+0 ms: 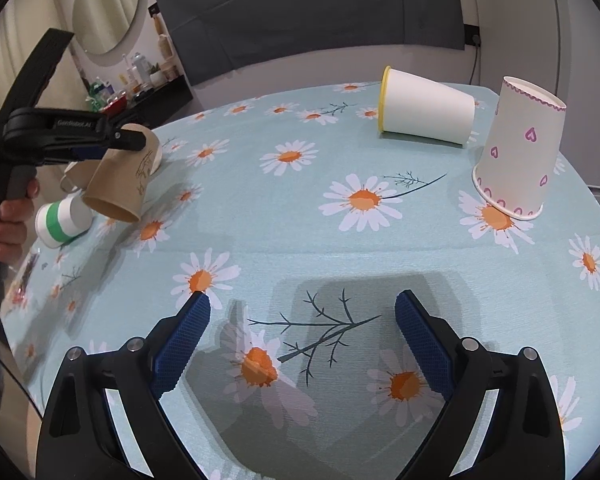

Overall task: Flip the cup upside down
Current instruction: 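Rotate the tan cup with the left gripper to stand it on its rim, then open the left gripper and withdraw it from the upside-down tan cup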

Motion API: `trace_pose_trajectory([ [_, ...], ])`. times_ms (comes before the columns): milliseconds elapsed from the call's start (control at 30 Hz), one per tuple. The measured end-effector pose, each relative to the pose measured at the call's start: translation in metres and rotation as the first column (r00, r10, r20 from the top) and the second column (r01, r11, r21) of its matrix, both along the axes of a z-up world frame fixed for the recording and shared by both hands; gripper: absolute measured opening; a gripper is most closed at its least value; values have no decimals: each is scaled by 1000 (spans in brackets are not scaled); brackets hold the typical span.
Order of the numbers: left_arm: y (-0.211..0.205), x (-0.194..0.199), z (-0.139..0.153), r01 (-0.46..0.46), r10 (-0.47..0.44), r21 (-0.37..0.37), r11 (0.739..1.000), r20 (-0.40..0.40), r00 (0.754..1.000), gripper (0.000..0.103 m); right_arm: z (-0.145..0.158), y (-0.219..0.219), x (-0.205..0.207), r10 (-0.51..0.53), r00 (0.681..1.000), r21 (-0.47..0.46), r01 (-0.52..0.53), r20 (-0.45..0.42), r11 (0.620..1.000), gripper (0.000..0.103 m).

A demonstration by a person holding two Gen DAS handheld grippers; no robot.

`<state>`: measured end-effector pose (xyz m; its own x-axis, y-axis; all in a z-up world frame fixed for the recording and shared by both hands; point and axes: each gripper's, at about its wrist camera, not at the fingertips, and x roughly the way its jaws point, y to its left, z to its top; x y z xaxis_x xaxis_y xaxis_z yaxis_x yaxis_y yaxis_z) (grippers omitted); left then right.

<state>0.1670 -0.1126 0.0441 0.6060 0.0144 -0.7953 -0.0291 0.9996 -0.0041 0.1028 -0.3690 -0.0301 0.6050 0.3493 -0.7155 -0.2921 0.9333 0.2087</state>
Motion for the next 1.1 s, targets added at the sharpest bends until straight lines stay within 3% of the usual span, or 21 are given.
trace_pose_trajectory([
  [167, 5, -38, -4, -21, 13, 51, 998, 164, 986, 54, 1, 4, -2, 6, 1000, -25, -6, 11, 1000, 90],
  [400, 7, -72, -13, -4, -10, 56, 998, 247, 969, 54, 2, 3, -5, -15, 1000, -39, 16, 26, 999, 90],
  [667, 1, -108, -14, 31, -55, 94, 995, 270, 961, 54, 2, 3, -4, -29, 999, -45, 30, 26, 999, 90],
  [1033, 5, -133, -17, 70, -87, 75, 995, 253, 964, 54, 6, 9, -7, -22, 999, -24, 23, 25, 999, 90],
  [1100, 5, -138, -16, 74, -93, 84, 994, 258, 962, 59, 7, 14, -9, -15, 1000, -28, 16, 27, 999, 90],
])
